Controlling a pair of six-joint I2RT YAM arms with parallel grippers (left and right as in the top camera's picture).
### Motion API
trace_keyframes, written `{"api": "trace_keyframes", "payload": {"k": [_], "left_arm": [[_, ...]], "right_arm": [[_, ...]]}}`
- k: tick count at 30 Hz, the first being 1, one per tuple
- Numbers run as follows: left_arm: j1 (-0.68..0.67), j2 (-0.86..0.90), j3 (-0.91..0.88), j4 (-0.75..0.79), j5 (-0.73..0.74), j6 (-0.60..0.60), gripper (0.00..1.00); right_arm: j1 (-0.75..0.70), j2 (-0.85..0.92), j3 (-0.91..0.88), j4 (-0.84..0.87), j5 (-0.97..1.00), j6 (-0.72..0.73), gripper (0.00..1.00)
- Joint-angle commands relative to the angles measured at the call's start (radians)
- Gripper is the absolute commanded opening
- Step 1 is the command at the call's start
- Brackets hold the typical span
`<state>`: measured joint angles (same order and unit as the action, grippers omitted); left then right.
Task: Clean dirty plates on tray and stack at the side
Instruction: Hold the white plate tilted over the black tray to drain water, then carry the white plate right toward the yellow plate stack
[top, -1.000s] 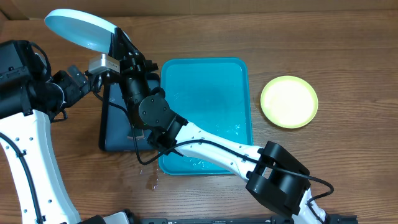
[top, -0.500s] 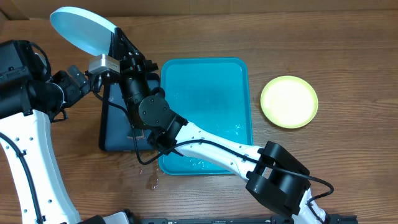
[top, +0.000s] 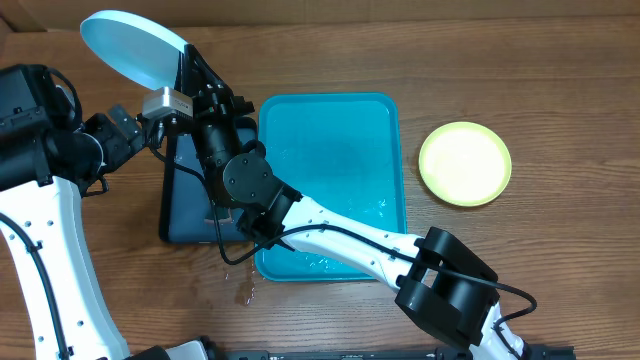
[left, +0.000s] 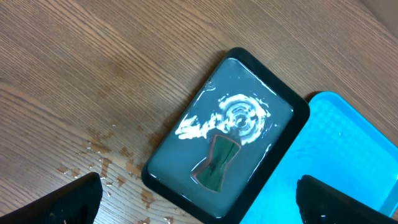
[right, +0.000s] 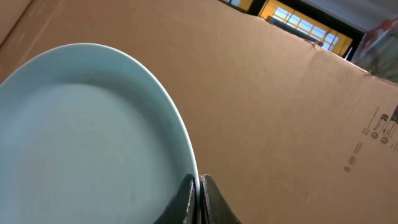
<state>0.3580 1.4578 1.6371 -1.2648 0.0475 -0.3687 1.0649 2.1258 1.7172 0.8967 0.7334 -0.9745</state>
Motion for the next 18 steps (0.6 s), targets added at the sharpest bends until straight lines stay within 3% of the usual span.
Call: {"api": "trace_keyframes", "payload": {"k": [1, 7, 12, 18], "left_arm": [[0.002, -0.005, 0.014, 0.001, -0.006, -0.021, 1.00], [0.002, -0.005, 0.014, 0.001, -0.006, -0.021, 1.00], [0.002, -0.005, 0.014, 0.001, -0.006, -0.021, 1.00], [0.002, -0.005, 0.014, 0.001, -0.006, -0.021, 1.00]], "right_arm": [[0.001, -0.003, 0.024, 0.005, 0.008, -0.002, 0.04], [-0.008, -0.003, 0.024, -0.100, 0.050, 0.098, 0.04], [-0.047, -0.003, 0.024, -0.239, 0.207, 0.375, 0.04], [-0.116, -0.003, 0.024, -0.602, 0.273, 0.748, 0.04]]}}
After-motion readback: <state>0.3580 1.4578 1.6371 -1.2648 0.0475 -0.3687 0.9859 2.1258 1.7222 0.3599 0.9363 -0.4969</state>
